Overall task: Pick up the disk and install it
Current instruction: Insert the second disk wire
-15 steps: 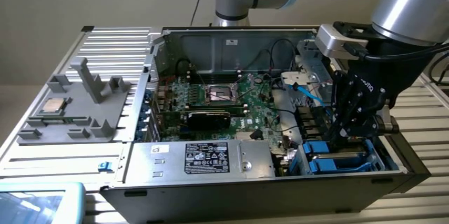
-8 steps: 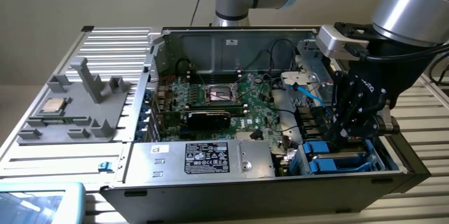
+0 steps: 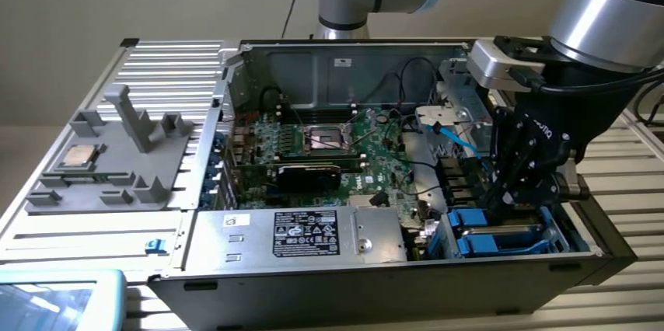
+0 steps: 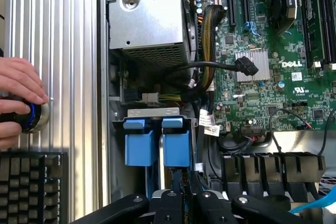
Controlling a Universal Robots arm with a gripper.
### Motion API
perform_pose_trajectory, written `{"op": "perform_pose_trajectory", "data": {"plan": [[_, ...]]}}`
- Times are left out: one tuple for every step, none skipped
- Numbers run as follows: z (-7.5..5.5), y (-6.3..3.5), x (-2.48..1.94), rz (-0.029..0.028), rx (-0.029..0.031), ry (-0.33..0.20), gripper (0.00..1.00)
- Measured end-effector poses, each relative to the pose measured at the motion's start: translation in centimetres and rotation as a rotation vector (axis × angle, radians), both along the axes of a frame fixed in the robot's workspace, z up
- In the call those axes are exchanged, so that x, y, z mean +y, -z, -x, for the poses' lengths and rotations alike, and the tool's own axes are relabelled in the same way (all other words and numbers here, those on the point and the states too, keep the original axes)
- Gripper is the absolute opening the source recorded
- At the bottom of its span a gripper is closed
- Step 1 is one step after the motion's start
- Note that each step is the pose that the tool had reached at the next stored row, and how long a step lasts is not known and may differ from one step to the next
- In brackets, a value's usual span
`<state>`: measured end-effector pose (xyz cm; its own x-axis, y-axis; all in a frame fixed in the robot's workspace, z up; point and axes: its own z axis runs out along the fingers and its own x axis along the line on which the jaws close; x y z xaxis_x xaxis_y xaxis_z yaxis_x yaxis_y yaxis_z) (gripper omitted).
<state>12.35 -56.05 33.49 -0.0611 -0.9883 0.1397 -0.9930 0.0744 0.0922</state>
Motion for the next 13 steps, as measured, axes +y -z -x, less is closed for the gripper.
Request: {"op": "perform_pose_trajectory", "data": {"plan": [[0.0, 0.00, 0.00, 0.0000, 0.0002, 0.000, 0.15], [0.0, 0.01, 0.00, -0.0002, 0.0003, 0.000, 0.15], [0.0, 0.02, 0.00, -0.0003, 0.0003, 0.000, 0.15], [0.0, 0.03, 0.00, -0.0006, 0.0002, 0.000, 0.15], [0.0, 0.03, 0.00, -0.0006, 0.0002, 0.000, 0.17], [0.0, 0.00, 0.00, -0.0006, 0.0002, 0.000, 0.23], [0.0, -0.11, 0.01, -0.0005, 0.0002, 0.000, 0.23], [0.0, -0.26, 0.02, -0.0004, 0.0003, 0.000, 0.29], [0.0, -0.44, 0.02, 0.0001, 0.0003, 0.000, 0.29], [0.0, -0.67, 0.03, 0.0012, 0.0003, 0.000, 0.29], [-0.1, -1.05, 0.04, 0.0026, 0.0003, 0.000, 0.29], [-0.1, -1.51, 0.03, 0.0042, 0.0004, 0.000, 0.29], [-0.2, -1.97, 0.04, 0.0054, 0.0004, 0.000, 0.29]]}}
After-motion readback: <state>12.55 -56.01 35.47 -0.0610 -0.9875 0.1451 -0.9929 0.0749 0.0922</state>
